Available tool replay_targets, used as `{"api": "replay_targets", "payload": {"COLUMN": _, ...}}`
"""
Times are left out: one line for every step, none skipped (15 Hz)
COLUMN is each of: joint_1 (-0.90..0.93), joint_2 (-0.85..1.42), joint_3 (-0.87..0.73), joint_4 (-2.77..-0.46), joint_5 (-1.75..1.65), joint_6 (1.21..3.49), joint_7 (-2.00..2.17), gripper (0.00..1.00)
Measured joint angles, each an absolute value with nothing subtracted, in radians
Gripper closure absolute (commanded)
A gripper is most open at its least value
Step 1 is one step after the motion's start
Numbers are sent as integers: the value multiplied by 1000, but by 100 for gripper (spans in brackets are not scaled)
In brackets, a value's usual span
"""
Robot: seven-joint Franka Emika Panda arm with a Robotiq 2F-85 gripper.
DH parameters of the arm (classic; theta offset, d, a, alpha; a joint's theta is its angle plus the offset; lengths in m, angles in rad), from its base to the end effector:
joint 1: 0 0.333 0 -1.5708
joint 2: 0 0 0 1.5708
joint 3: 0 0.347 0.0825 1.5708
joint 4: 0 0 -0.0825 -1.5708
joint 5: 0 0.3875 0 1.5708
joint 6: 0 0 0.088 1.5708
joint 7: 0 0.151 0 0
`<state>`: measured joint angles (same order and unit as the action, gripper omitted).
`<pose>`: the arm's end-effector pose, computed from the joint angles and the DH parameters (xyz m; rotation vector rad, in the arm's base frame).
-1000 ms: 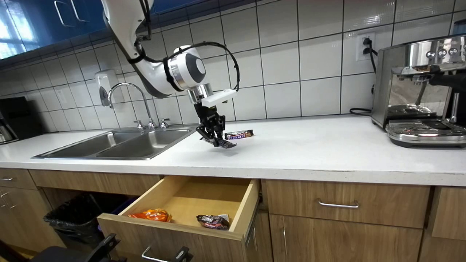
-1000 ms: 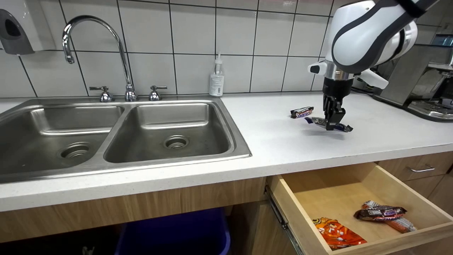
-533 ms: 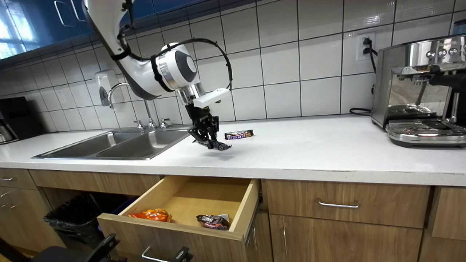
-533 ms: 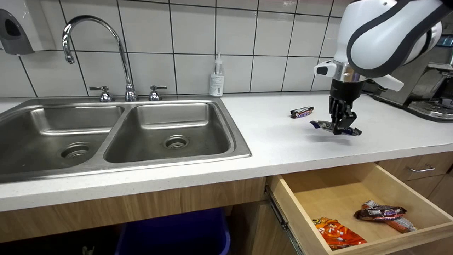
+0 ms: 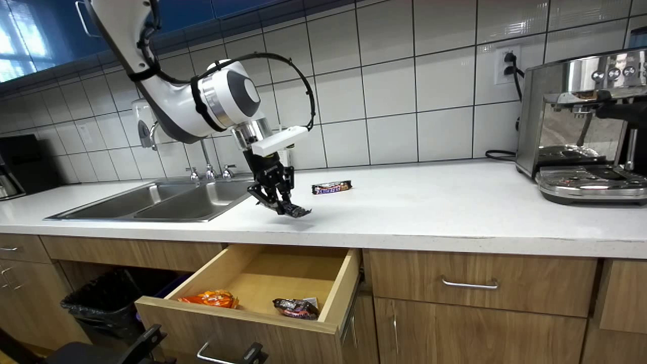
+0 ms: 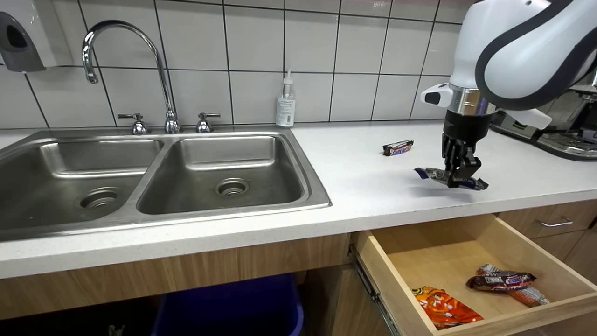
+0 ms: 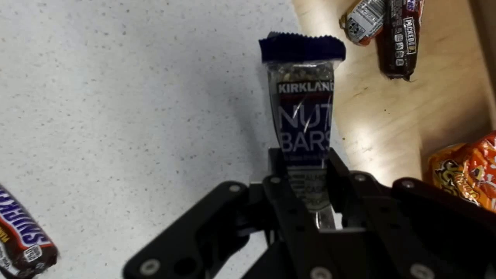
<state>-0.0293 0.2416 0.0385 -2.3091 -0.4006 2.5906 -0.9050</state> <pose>0.5417 0.0038 0.2272 2.3807 1.7197 -0.0776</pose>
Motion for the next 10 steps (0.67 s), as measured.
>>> {"api": "replay_targets", "payload": {"joint_1": -25, "joint_2": 234, "joint_3": 39, "joint_4": -2322, "joint_5": -401, "joint_6": 2593, "joint_7": -890, "gripper": 93}}
{"api": "replay_targets", "payload": {"joint_1": -20, "joint_2": 227, "joint_3": 39, "joint_4": -2335, "joint_5": -406, "joint_6": 2595, "joint_7": -872, "gripper": 93}}
{"api": "replay_targets", "payload": {"joint_1": -16, "joint_2": 220, "joint_3": 39, "joint_4": -2347, "joint_5": -413, "joint_6": 2598, "joint_7": -856, "gripper": 93}}
{"api": "replay_targets", "payload": {"joint_1": -12, "joint_2": 213, "joint_3": 38, "joint_4": -2360, "joint_5": -423, "joint_6": 2601, "joint_7": -839, "gripper": 93}}
{"api": "replay_targets", "payload": {"joint_1": -10, "joint_2": 206, "joint_3": 38, "joint_4": -2372, "joint_5": -433, "joint_6": 2605, "joint_7": -826, "gripper": 93}}
{"api": "replay_targets", "payload": {"joint_1": -9, "joint_2": 198, "joint_3": 38, "joint_4": -2385, "joint_5": -444, "joint_6": 2609, "joint_7": -818, "gripper": 93}}
{"api": "replay_targets", "payload": {"joint_1": -9, "joint_2": 190, "joint_3": 37, "joint_4": -2398, "joint_5": -457, "joint_6": 2612, "joint_7": -811, "gripper": 93}}
{"api": "replay_targets", "payload": {"joint_1": -9, "joint_2": 181, "joint_3": 33, "joint_4": -2411, "joint_5": -470, "joint_6": 2616, "joint_7": -808, "gripper": 93}}
{"api": "replay_targets", "payload": {"joint_1": -9, "joint_2": 172, "joint_3": 28, "joint_4": -2425, "joint_5": -481, "joint_6": 2620, "joint_7": -807, "gripper": 93}}
{"api": "replay_targets", "payload": {"joint_1": -9, "joint_2": 161, "joint_3": 23, "joint_4": -2441, "joint_5": -493, "joint_6": 2622, "joint_7": -807, "gripper": 93}}
